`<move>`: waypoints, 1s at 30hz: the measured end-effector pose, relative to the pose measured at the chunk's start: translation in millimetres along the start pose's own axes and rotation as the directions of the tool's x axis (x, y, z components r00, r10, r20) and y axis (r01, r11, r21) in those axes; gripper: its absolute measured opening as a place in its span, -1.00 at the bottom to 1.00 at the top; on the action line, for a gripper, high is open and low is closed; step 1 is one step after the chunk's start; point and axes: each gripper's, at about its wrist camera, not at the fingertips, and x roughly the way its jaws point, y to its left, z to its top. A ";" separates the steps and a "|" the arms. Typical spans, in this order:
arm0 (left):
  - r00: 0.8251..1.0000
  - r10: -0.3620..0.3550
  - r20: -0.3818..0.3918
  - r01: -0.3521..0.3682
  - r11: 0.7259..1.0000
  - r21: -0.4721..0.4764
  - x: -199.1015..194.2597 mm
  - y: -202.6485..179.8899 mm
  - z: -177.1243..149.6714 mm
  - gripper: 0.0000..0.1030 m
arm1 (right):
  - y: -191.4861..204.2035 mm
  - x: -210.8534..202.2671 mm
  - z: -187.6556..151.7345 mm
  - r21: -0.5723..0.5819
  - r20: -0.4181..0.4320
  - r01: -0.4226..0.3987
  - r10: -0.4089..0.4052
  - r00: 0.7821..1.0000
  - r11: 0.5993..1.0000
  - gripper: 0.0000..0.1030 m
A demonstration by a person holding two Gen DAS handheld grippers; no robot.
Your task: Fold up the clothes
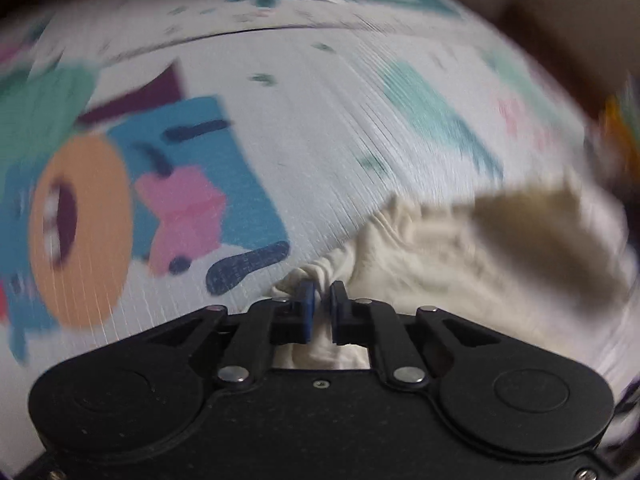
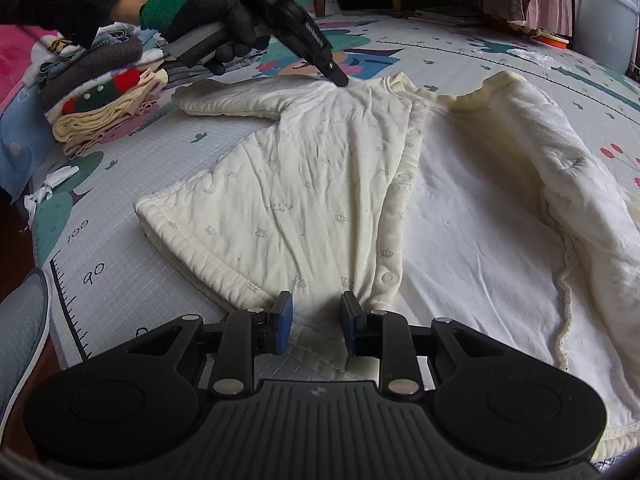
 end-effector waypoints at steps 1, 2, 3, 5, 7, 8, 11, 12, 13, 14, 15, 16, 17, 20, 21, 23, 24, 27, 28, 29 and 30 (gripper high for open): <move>1.000 0.015 0.007 -0.015 0.999 -0.032 0.5 4.8 -2.2 -0.86 | 0.2 0.1 -0.1 -0.001 0.000 0.001 -0.001 1.000 1.000 -0.46; 1.000 0.018 0.012 -0.017 0.998 -0.066 3.3 7.5 -5.5 -0.86 | 0.4 0.2 -0.3 -0.002 0.001 0.002 -0.002 1.000 1.000 -0.46; 1.000 0.022 0.021 -0.020 0.996 -0.085 6.3 6.9 -7.9 -0.85 | 0.4 0.3 -0.6 -0.002 0.003 0.003 -0.003 1.000 1.000 -0.46; 1.000 0.021 0.024 -0.018 0.994 -0.105 6.5 4.7 -4.5 -0.82 | 0.2 0.2 -0.7 -0.001 0.002 0.004 -0.004 1.000 1.000 -0.46; 1.000 0.005 0.029 -0.002 0.994 -0.113 -0.1 8.0 4.0 -0.63 | 0.1 0.2 -0.2 -0.001 -0.002 0.004 -0.004 1.000 1.000 -0.46; 0.999 0.017 0.048 -0.013 0.995 -0.097 -5.6 8.5 7.8 -0.62 | -0.2 0.1 -0.1 0.001 -0.002 0.004 -0.004 1.000 1.000 -0.46; 0.997 0.020 0.075 -0.020 1.000 -0.001 -11.6 -0.8 17.4 -0.62 | -0.3 0.1 -0.2 0.001 0.000 0.005 -0.005 1.000 1.000 -0.45; 0.998 0.016 0.062 -0.020 0.998 0.066 -8.0 -10.1 18.8 -0.62 | -0.2 0.2 -0.3 0.001 0.001 0.006 -0.006 1.000 1.000 -0.45; 0.999 0.018 0.048 -0.024 0.992 0.126 -3.3 -18.8 19.8 -0.62 | -0.3 0.2 -0.1 0.001 0.000 0.005 -0.005 1.000 1.000 -0.46; 0.999 0.040 0.032 -0.045 0.985 0.164 5.0 -25.4 19.4 -0.62 | -0.4 0.3 0.1 0.001 -0.001 0.004 -0.004 1.000 1.000 -0.45; 0.998 0.063 0.016 -0.065 0.977 0.201 13.3 -31.9 19.0 -0.62 | -0.6 0.2 0.2 0.001 -0.002 0.003 -0.003 1.000 1.000 -0.46; 0.996 0.087 0.001 -0.084 0.967 0.239 21.6 -38.4 18.5 -0.72 | -0.9 0.2 0.3 0.001 -0.002 0.003 -0.003 1.000 1.000 -0.46; 0.994 0.107 -0.007 -0.102 0.962 0.255 28.3 -42.9 18.7 -0.86 | -0.9 0.1 0.4 0.000 -0.002 0.003 -0.003 1.000 1.000 -0.46; 0.992 0.125 0.024 -0.127 0.985 0.119 28.7 -36.3 21.9 -0.87 | -1.3 0.1 0.4 0.001 -0.001 0.003 -0.003 1.000 1.000 -0.46; 0.991 0.131 0.031 -0.134 0.984 0.116 26.8 -37.5 20.8 -0.82 | -1.2 0.1 0.2 0.002 -0.001 0.003 -0.003 1.000 1.000 -0.46; 0.992 0.114 0.058 -0.118 0.990 0.072 14.8 -35.8 19.7 -0.66 | -1.3 0.0 0.0 0.003 0.000 0.001 -0.001 1.000 1.000 -0.46; 0.992 0.100 0.070 -0.105 0.993 0.062 6.1 -33.7 19.7 -0.43 | -1.7 0.0 0.0 0.004 -0.001 -0.001 0.001 1.000 1.000 -0.46; 0.992 0.101 0.070 -0.110 0.984 0.141 -22.6 -33.7 14.3 -0.38 | -2.5 -0.1 0.1 0.008 -0.001 -0.005 0.005 1.000 1.000 -0.46; 0.994 0.086 0.066 -0.095 0.984 0.150 -29.0 -34.1 9.4 -0.38 | -2.8 -0.2 0.1 0.010 -0.001 -0.006 0.006 1.000 1.000 -0.46; 0.996 0.072 0.060 -0.081 0.983 0.163 -34.4 -35.5 3.5 -0.38 | -3.0 -0.1 0.0 0.011 -0.001 -0.006 0.006 1.000 1.000 -0.46; 0.997 0.063 0.048 -0.070 0.980 0.187 -36.2 -40.1 -5.7 -0.38 | -3.4 -0.1 -0.2 0.012 0.000 -0.007 0.007 1.000 1.000 -0.46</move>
